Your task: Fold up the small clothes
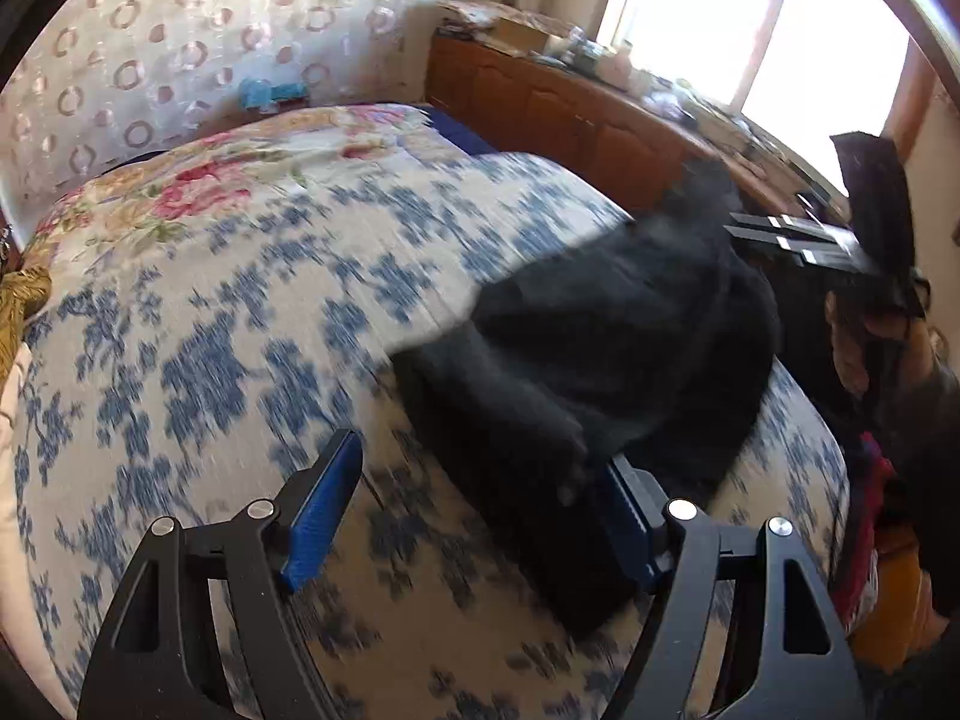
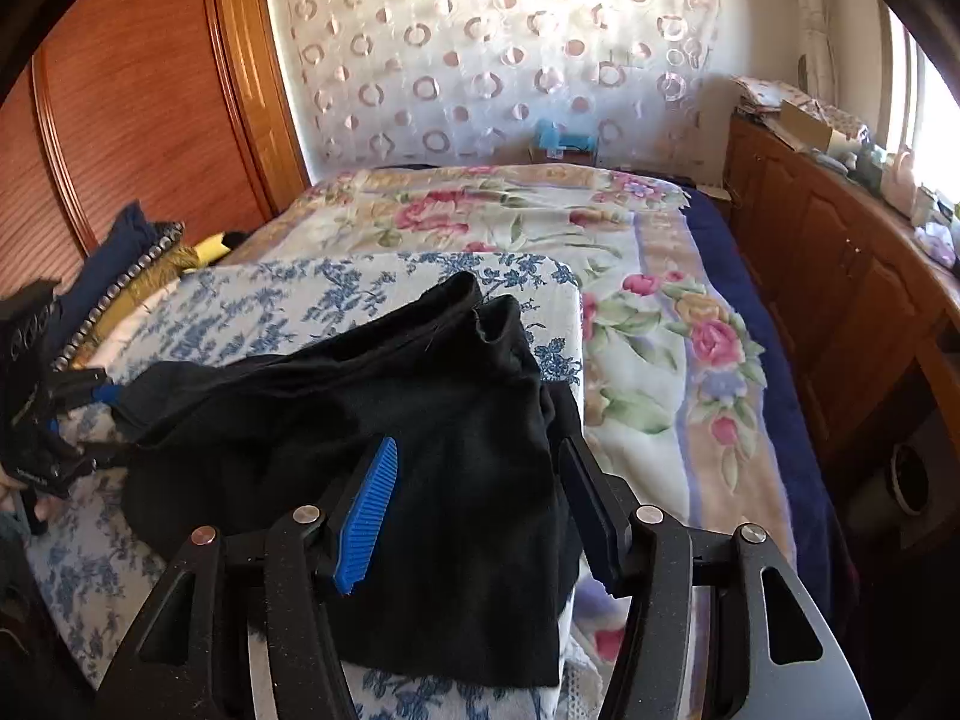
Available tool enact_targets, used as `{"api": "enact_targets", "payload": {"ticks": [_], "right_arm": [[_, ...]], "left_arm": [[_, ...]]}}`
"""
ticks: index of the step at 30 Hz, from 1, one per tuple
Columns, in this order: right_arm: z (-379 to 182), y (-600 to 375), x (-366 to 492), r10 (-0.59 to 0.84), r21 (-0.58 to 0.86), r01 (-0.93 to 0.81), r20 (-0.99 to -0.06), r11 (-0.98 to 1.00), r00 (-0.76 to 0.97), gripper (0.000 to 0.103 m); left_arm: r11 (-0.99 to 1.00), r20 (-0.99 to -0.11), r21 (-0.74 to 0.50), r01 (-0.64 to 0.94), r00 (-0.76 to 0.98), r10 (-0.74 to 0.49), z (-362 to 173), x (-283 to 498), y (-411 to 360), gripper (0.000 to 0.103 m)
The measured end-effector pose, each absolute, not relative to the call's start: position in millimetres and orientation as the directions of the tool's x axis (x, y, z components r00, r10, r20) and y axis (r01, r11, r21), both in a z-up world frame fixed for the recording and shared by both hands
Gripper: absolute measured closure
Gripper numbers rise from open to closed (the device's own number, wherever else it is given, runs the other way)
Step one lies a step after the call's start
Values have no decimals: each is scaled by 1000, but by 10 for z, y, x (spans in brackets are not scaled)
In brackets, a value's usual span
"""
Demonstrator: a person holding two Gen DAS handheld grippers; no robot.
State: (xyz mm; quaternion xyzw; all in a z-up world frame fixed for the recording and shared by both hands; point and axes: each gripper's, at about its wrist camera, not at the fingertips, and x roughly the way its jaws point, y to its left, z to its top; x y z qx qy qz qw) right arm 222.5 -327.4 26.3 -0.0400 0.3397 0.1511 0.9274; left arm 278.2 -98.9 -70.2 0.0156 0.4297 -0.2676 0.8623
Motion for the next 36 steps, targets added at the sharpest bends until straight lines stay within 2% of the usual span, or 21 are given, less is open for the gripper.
{"api": "enact_targets", "payload": {"ticks": [3,5,12,17,19,21,22,24,26,27,28,31,36], "right_arm": [[298,-3236,2299,252,45,-291,-637,956,728,45],[349,-3221,2281,287,81,-304,-621,949,730,39],[202,-3258,2434,247,52,-299,-703,953,667,29],[138,-3317,2610,286,137,-279,-740,950,609,27],[138,-3306,2711,292,149,-280,-753,949,590,27],[112,-3336,2748,298,160,-278,-755,947,584,27],[130,-3338,2744,301,162,-279,-754,947,584,27],[138,-3346,2755,303,160,-283,-753,946,584,35],[151,-3317,2716,319,155,-314,-750,937,580,55],[161,-3301,2691,324,150,-329,-751,932,575,61],[159,-3291,2681,330,147,-342,-750,928,574,73],[207,-3290,2621,335,125,-368,-735,921,589,82],[584,-3188,2456,369,98,-414,-663,905,651,84]], "left_arm": [[919,-717,-176,353,593,-365,-631,2995,-860,26],[920,-719,-211,329,586,-375,-652,3077,-789,26],[888,-753,-268,374,494,-435,-818,2995,-874,26],[851,-744,-343,397,438,-504,-872,2877,-978,27],[852,-744,-338,400,440,-502,-864,2860,-1014,35],[838,-738,-371,401,420,-528,-874,2865,-1043,58],[833,-740,-380,402,407,-535,-874,2862,-1060,64],[827,-739,-374,419,404,-539,-849,2829,-1110,85],[821,-727,-365,439,416,-546,-795,2783,-1132,88],[812,-715,-369,451,420,-559,-758,2761,-1121,89],[801,-696,-381,462,427,-577,-698,2721,-1097,89],[764,-635,-424,487,441,-634,-478,2612,-997,90],[737,-548,-441,513,496,-673,-95,2363,-714,91]]}}
